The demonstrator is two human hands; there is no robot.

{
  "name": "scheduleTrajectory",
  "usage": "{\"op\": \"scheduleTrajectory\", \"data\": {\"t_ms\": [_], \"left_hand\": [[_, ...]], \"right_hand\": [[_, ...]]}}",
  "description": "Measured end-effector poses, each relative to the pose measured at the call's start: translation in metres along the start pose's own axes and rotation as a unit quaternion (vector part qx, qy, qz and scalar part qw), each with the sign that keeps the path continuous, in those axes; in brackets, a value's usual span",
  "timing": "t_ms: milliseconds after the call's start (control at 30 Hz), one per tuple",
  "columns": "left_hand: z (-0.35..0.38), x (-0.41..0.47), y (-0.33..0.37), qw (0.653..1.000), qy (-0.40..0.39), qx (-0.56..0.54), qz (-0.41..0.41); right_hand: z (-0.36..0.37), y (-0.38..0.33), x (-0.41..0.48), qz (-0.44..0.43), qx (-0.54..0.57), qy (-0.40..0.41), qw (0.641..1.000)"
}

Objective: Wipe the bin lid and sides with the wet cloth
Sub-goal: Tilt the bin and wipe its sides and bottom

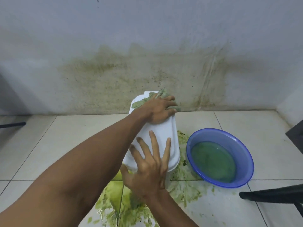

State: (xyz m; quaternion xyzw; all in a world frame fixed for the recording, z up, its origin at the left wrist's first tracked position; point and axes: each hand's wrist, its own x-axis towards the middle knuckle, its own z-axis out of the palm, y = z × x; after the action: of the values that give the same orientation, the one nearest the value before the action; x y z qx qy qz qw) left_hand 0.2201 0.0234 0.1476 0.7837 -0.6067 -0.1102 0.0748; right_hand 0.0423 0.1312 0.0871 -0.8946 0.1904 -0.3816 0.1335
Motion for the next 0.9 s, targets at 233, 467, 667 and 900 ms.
{"op": "scheduleTrajectory", "data": {"t_ms": [233, 467, 667, 900], "left_hand": [[-0.014, -0.017, -0.033, 0.998, 0.021, -0.008, -0.056], [-0.016, -0.076, -0.064, 0.972, 0.054, -0.023, -0.227], [-0.01, -0.117, -0.037, 0.955, 0.073, -0.011, -0.286], [-0.005, -0.147, -0.022, 0.958, 0.057, -0.008, -0.281]], "right_hand": [[-0.011, 0.052, 0.012, -0.078, 0.077, 0.05, 0.993], [-0.057, 0.133, 0.038, 0.014, 0.152, -0.142, 0.978], [-0.054, 0.124, 0.057, 0.07, 0.108, -0.276, 0.952], [-0.071, 0.122, 0.063, 0.033, 0.045, -0.272, 0.961]]}}
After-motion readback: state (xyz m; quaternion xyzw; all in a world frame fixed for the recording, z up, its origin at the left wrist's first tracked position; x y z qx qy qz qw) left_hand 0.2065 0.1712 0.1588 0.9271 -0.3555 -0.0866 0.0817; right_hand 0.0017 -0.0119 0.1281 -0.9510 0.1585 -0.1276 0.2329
